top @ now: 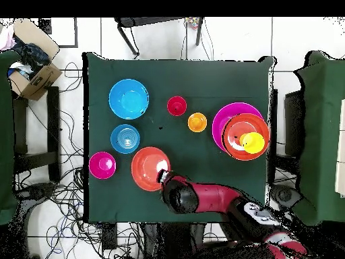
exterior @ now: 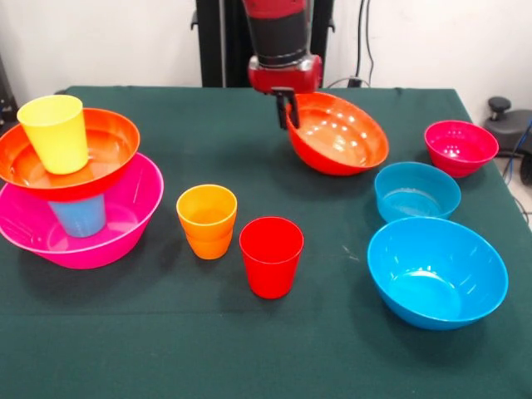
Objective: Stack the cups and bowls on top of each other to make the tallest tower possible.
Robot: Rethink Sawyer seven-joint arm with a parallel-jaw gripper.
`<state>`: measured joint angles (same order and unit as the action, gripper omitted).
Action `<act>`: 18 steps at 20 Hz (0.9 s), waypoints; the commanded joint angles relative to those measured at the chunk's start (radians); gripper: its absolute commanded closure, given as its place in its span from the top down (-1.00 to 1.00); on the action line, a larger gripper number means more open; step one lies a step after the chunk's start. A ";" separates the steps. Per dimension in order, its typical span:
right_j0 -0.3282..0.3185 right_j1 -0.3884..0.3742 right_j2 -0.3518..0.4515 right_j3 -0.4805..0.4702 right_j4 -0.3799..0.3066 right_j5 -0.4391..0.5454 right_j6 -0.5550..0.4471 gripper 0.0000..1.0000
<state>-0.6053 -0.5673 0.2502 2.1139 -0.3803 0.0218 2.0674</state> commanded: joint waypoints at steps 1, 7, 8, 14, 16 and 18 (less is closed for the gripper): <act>-0.076 -0.104 0.135 0.032 -0.018 0.082 0.017 -1.00; -0.118 -0.170 0.148 0.065 -0.001 0.073 0.044 -1.00; -0.136 -0.176 0.168 0.076 0.004 0.073 0.048 -1.00; -0.187 -0.172 0.244 0.111 0.032 0.001 0.115 -1.00; -0.194 -0.181 0.259 0.128 0.041 -0.037 0.145 -1.00; -0.228 -0.182 0.301 0.148 0.053 -0.062 0.167 -1.00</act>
<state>-0.8093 -0.7408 0.3946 2.1811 -0.3705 0.0220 2.0674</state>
